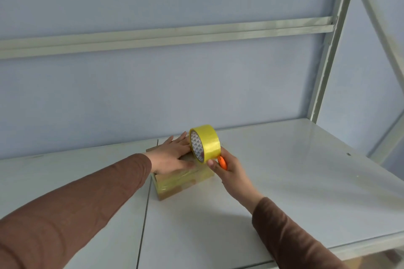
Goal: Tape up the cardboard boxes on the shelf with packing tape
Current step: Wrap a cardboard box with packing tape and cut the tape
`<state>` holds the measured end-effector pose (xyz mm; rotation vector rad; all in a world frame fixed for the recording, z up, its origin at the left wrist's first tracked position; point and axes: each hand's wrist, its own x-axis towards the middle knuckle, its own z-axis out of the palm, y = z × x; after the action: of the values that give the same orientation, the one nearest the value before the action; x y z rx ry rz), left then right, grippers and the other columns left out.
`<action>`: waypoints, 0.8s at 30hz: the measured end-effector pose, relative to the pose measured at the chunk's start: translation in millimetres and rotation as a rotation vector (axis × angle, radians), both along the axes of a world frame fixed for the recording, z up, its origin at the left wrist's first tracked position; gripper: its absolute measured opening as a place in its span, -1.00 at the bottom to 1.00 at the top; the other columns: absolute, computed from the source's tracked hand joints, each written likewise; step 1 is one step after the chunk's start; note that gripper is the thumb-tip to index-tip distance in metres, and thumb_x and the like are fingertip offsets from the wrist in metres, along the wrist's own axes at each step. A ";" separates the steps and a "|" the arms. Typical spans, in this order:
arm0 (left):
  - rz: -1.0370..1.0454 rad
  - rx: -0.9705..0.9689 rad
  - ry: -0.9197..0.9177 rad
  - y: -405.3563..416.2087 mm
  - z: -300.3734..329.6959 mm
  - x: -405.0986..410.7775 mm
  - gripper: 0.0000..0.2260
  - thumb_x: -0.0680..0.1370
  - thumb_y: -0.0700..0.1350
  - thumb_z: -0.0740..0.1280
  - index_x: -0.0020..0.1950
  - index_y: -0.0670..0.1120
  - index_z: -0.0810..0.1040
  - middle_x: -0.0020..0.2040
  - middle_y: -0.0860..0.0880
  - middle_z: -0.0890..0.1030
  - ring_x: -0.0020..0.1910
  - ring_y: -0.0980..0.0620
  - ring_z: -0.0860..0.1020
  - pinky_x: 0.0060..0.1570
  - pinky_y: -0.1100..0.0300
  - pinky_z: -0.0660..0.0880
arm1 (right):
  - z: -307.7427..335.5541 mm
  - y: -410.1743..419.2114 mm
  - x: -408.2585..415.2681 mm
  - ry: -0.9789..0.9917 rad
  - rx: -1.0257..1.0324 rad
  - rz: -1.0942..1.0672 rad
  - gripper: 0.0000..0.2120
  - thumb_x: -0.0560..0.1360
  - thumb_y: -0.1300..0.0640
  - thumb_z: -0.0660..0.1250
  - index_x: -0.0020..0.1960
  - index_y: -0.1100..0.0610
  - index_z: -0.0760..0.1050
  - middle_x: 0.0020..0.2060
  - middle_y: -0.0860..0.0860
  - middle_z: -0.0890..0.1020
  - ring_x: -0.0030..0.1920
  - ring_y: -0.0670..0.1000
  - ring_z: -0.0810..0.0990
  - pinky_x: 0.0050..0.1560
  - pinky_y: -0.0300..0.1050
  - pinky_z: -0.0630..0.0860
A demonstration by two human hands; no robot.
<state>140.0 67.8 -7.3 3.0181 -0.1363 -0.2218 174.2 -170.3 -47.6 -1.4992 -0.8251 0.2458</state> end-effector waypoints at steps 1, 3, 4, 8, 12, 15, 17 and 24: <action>-0.006 0.000 0.005 1.5 -1.4 -0.6 -0.43 0.66 0.23 0.19 0.65 0.22 0.14 0.68 0.19 -0.12 0.62 0.10 -0.32 0.58 -0.07 -0.29 | -1.3 -2.3 -3.7 -0.006 0.013 -0.001 -0.82 0.63 0.09 0.33 0.15 0.17 0.57 -0.13 0.11 0.61 -0.11 -0.09 0.50 -0.08 -0.20 0.43; -0.016 0.029 0.008 3.4 -5.6 -1.1 -0.51 0.67 0.24 0.13 0.61 0.24 0.21 0.67 0.16 -0.19 0.62 0.05 -0.33 0.59 -0.17 -0.28 | -6.6 -11.4 -10.7 -0.012 0.011 0.006 -0.79 0.59 0.03 0.33 0.12 0.15 0.58 -0.13 0.18 0.60 -0.12 -0.04 0.48 -0.08 -0.12 0.42; -0.015 0.052 0.005 3.5 -7.4 -0.2 -0.53 0.68 0.23 0.11 0.60 0.26 0.22 0.67 0.14 -0.22 0.62 0.02 -0.33 0.58 -0.22 -0.27 | -9.8 -17.3 -13.8 -0.015 -0.012 -0.008 -0.77 0.58 0.00 0.33 0.08 0.15 0.58 -0.19 0.12 0.56 -0.16 -0.04 0.45 -0.13 -0.11 0.39; 0.077 0.092 -0.010 -1.2 -12.1 0.6 -0.36 0.62 0.29 0.18 0.48 0.59 -0.22 0.63 0.12 -0.29 0.60 0.00 -0.37 0.54 -0.26 -0.27 | -19.9 -38.7 -26.4 -0.041 -0.135 -0.086 -0.65 0.54 -0.12 0.35 -0.11 0.19 0.46 -0.36 -0.10 0.32 -0.33 -0.07 0.25 -0.31 -0.15 0.21; 0.253 0.053 -0.007 -9.4 -5.7 0.6 -0.30 0.42 0.55 0.18 0.31 0.71 -0.29 0.69 -0.02 -0.13 0.66 -0.05 -0.14 0.57 -0.22 -0.09 | -28.8 -63.5 -32.2 0.111 -0.211 -0.066 -0.61 0.61 -0.03 0.40 -0.04 0.33 0.48 -0.32 0.00 0.32 -0.27 -0.01 0.26 -0.24 -0.10 0.19; 0.241 -0.038 0.049 -12.6 12.8 1.9 -0.28 0.46 0.44 0.34 0.45 0.63 -0.05 0.68 0.01 0.06 0.63 -0.07 0.03 0.55 -0.13 0.04 | -13.2 -77.9 -37.9 0.180 -0.199 -0.041 -0.63 0.57 -0.09 0.43 -0.01 0.24 0.57 -0.30 -0.01 0.40 -0.24 -0.02 0.31 -0.28 -0.20 0.21; 0.238 -0.354 0.154 -12.5 29.0 4.3 -0.37 0.51 0.27 0.44 0.45 0.57 0.18 0.58 0.02 0.32 0.50 0.00 0.37 0.45 0.10 0.31 | 3.4 -79.4 -41.8 0.189 -0.177 -0.041 -0.65 0.46 -0.19 0.41 -0.01 0.09 0.62 -0.30 -0.02 0.45 -0.26 -0.03 0.35 -0.28 -0.23 0.27; 0.282 -0.692 0.311 -6.8 54.1 1.0 -0.53 0.62 0.11 0.37 0.52 0.24 0.39 0.38 0.06 0.59 0.31 -0.02 0.60 0.37 0.01 0.49 | 47.3 -61.2 -37.6 0.255 0.012 -0.048 -0.85 0.60 0.13 0.39 0.16 0.06 0.63 -0.10 0.07 0.71 -0.04 0.03 0.64 0.17 0.09 0.57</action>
<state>141.0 61.0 46.8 2.2492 0.1999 -0.4924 136.6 -231.5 -0.3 -1.4394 -0.5849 0.3866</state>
